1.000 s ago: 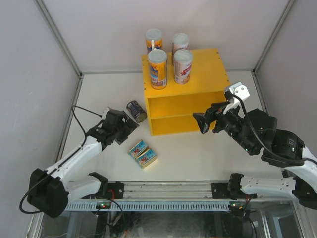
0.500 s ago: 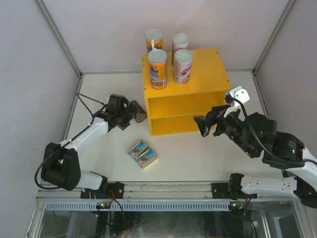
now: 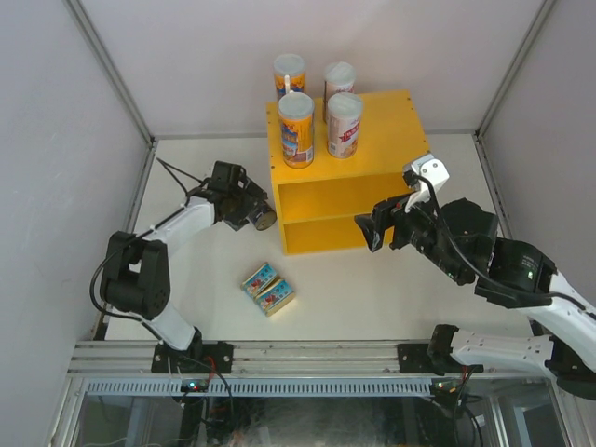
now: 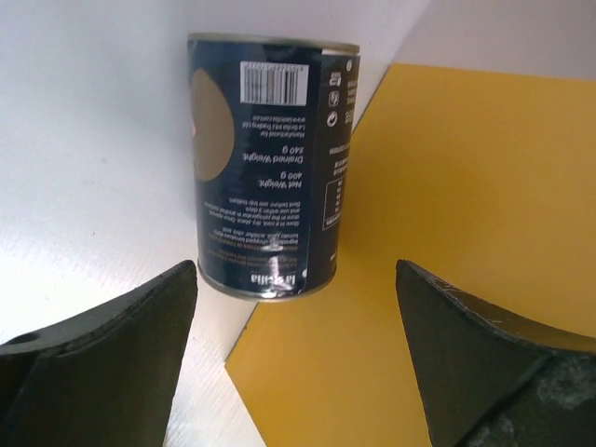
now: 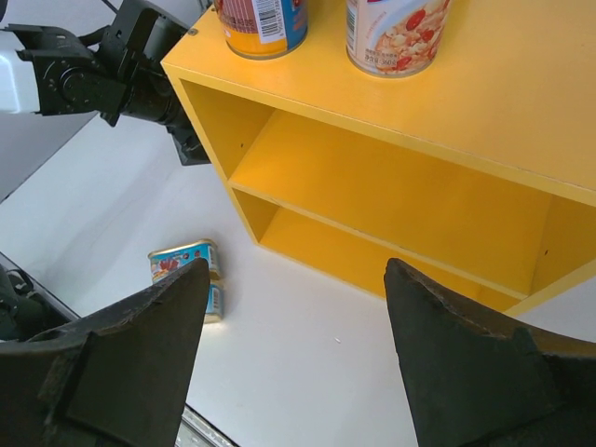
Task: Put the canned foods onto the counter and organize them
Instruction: Pick up the canned food from the center of the board.
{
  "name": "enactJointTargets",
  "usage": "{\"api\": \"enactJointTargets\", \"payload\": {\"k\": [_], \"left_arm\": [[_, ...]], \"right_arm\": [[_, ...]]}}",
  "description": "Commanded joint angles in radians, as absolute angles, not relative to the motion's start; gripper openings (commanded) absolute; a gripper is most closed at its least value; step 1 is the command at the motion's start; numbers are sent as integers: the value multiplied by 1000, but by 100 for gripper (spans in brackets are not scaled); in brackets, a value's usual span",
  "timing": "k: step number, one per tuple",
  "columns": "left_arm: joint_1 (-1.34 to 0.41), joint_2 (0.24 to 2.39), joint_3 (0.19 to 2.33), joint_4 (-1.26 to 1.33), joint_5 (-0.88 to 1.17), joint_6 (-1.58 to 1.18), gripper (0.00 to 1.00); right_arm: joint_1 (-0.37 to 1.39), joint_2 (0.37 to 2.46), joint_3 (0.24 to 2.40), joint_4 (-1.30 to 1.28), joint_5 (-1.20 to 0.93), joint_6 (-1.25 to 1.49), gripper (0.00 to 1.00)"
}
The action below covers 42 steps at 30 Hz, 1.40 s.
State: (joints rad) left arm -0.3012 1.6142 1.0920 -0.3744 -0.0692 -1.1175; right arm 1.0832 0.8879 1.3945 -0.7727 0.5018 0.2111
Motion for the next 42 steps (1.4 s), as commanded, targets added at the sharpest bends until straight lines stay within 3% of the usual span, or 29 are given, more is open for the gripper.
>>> {"api": "enactJointTargets", "payload": {"k": [1,32,37,42], "left_arm": [[-286,1654,1183,-379,-50,-1069,91],[-292,1878,1316,-493,-31,-991,88],[-299,1910,1339,-497,-27,-987,80],[-301,1928,1339,-491,-19,-985,59]], "right_arm": [[1050,889,1396,-728,441,192,75],[955,853,1345,-729,359,214,74],[953,848,1334,-730,353,221,74],[950,841,1327,-732,354,222,74]]}}
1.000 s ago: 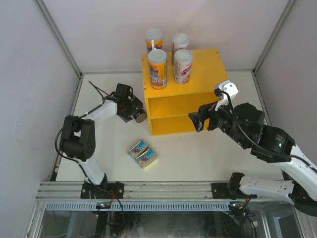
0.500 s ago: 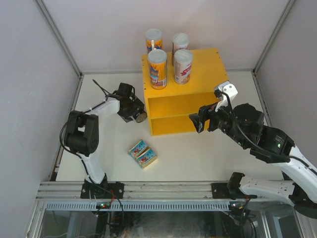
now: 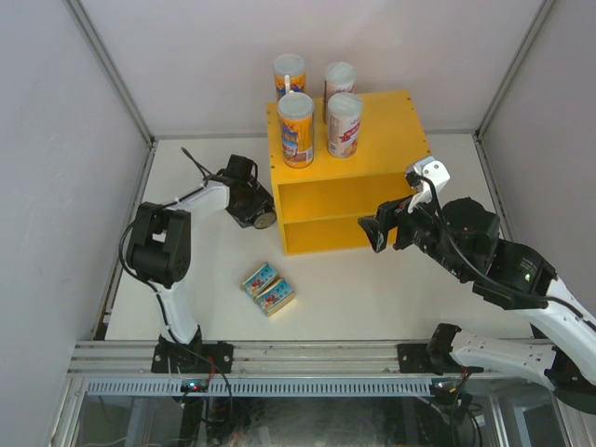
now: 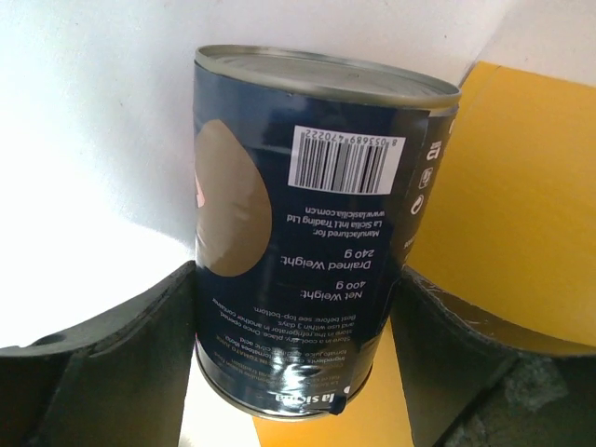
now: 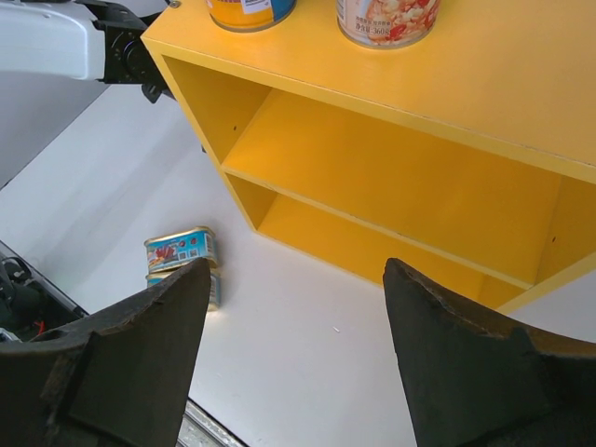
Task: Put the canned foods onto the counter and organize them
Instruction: Pick up the canned food from the center of the board.
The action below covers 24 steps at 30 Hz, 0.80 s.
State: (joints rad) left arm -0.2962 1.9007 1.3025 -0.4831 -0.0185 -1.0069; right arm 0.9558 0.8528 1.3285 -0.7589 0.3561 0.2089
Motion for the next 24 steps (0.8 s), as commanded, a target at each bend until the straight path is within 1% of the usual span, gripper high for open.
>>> {"api": "enactJointTargets", "payload": {"k": [1,2,8,9,24], "left_arm": [[-302,1928,1337,-488,-20,-984,53],[-302,1928,1334,-487,-18,-983,47],[-303,1914,1309,-474,-14,-975,2],[-304,1911,1304,-471,-13,-973,0],[-304,1797,1207,-399,44,-980,0]], "right_arm": [[947,839,1326,-732,354,222,74],[946,839,1325,-733,353,222,74],[932,841,1320,-727,334,219,74],[930,843,1319,-724,331,220,74],[913,836,1315,-724,307,216,74]]}}
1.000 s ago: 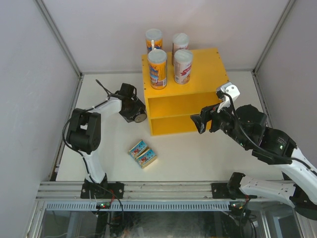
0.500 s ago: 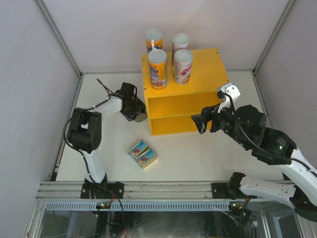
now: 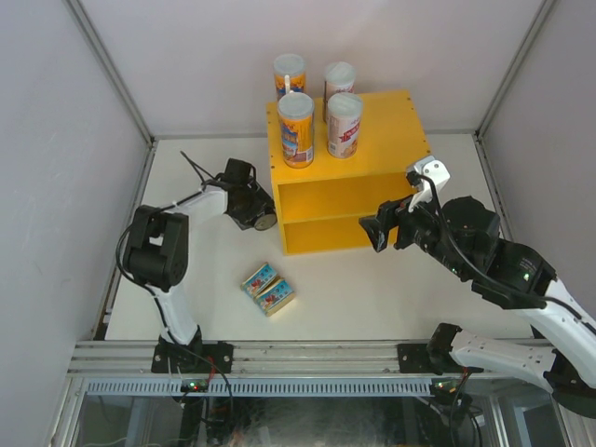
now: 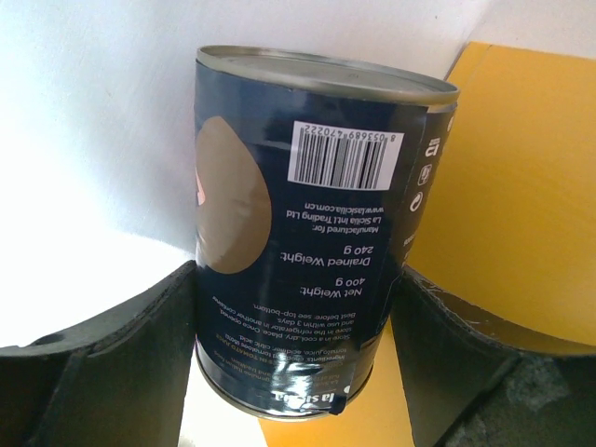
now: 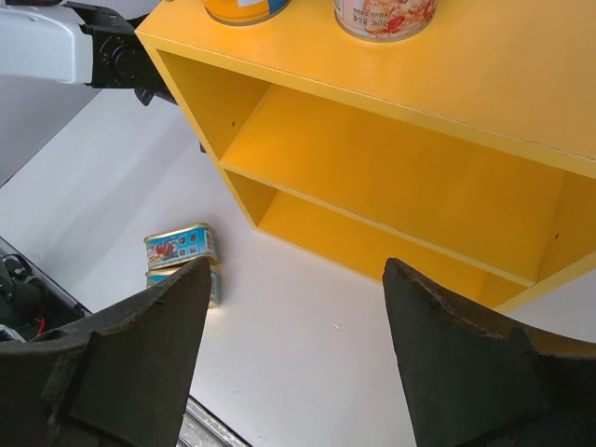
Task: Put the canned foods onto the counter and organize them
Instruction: Pick up the canned food from the center of the board.
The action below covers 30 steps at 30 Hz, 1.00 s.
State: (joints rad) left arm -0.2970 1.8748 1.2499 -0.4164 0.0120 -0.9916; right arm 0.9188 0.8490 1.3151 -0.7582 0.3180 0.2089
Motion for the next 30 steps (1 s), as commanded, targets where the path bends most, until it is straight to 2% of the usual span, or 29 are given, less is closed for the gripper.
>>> {"api": "enactJointTargets", "payload": {"k": [1,30], "left_arm": [[-304,1787,1199,-397,45,-980,0],[-302,1554,1032,-353,35,-1015,0]], "right_arm": [[912,835,1315,-724,305,217,74],[911,789,1288,-742,331,244,73]]}}
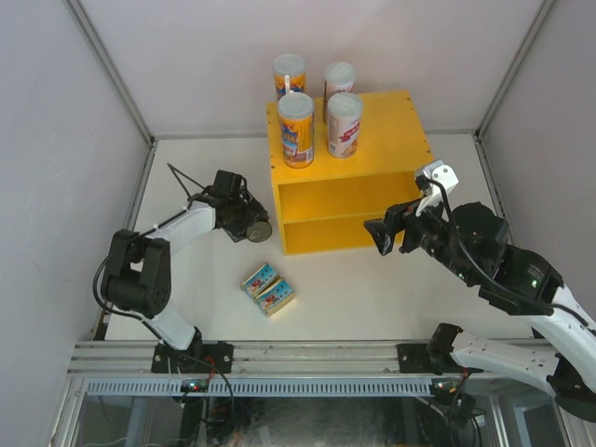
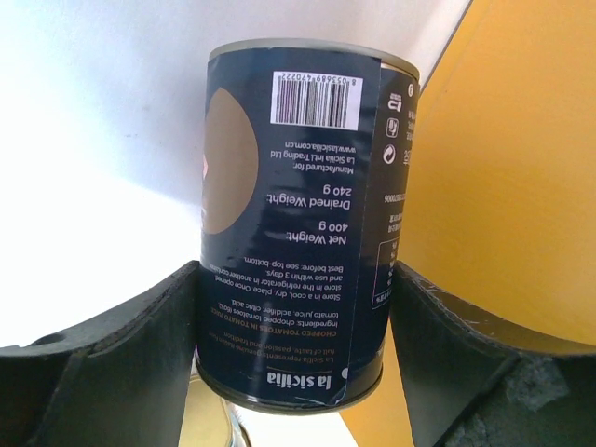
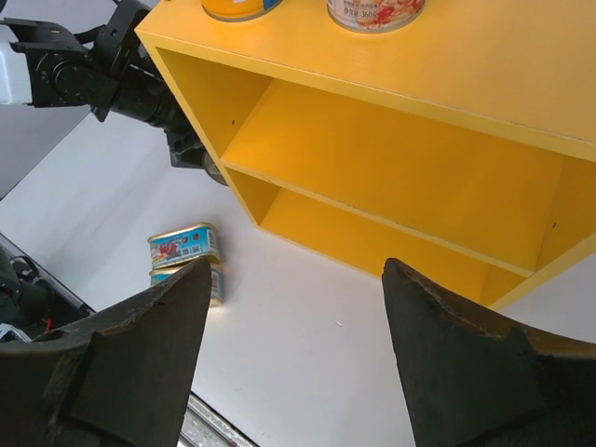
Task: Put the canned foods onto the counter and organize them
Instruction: Pick up the canned food from the center of the board.
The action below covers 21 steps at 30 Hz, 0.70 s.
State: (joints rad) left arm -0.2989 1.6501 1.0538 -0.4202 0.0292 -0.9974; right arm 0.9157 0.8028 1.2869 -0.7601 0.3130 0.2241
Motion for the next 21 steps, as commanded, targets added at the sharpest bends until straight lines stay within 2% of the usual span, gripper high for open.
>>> {"api": "enactJointTargets", "payload": {"k": [1,21], "left_arm": [[-302,1546,1025,-352,32,-1015,0],[-301,1391,932,-365,-1,-1034,0]], "right_arm": [[911,787,1287,-745,333,245,73],[913,746,1273,-767,353,266,73]]}}
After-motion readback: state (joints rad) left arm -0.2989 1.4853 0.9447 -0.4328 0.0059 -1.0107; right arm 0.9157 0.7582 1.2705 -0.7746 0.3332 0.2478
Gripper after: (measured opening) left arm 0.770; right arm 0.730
